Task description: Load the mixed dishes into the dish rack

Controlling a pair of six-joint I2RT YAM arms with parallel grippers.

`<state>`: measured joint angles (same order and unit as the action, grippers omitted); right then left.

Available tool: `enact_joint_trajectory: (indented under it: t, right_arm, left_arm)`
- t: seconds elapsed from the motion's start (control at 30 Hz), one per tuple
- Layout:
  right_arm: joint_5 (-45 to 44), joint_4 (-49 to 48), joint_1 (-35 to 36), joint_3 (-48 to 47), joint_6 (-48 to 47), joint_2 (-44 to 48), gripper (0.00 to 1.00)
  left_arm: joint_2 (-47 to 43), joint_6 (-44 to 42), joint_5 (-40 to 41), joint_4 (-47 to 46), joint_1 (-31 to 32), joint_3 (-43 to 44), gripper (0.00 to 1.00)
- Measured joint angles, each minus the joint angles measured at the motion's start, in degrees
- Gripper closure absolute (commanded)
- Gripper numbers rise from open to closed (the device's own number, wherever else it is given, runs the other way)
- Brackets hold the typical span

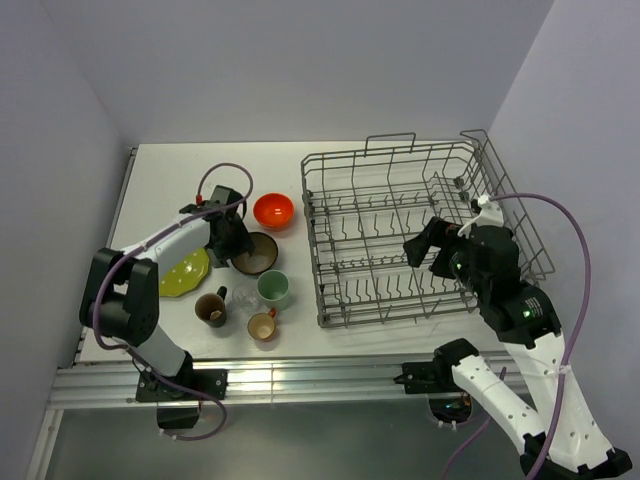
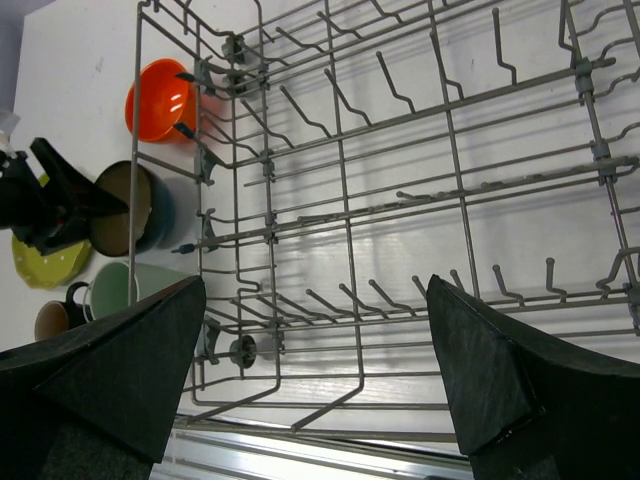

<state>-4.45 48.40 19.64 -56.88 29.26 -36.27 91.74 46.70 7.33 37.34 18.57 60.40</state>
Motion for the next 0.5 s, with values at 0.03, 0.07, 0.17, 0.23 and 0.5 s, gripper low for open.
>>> enact_joint_trajectory:
  t: [0.03,0.07,0.17,0.23,0.5]
  right_arm:
    - [0.0,-0.1,0.1,-0.2,-0.2,-0.1,0.01]
    - [0.0,-0.2,0.1,-0.2,-0.3,-0.2,0.01]
    - [0.4,-0.2,0.1,-0.2,-0.5,-0.9,0.01]
    - [0.5,-0.2,0.1,-0.2,-0.5,-1.1,0.01]
    - [0.5,-0.3,0.1,-0.2,-0.8,-1.1,0.0]
  left_arm:
    - [0.7,-0.1,0.0,-0.1,0.3,0.0,0.32]
    - [1.2,-0.1,0.0,-0.2,0.5,0.0,0.32]
    - [2.5,-0.1,0.0,-0.6,0.8,0.0,0.34]
    - [3.1,-0.2,-0.1,-1.2,1.0,0.0,0.39]
    - [4.7,-0.9,-0.5,-2.7,1.1,-0.4,0.79]
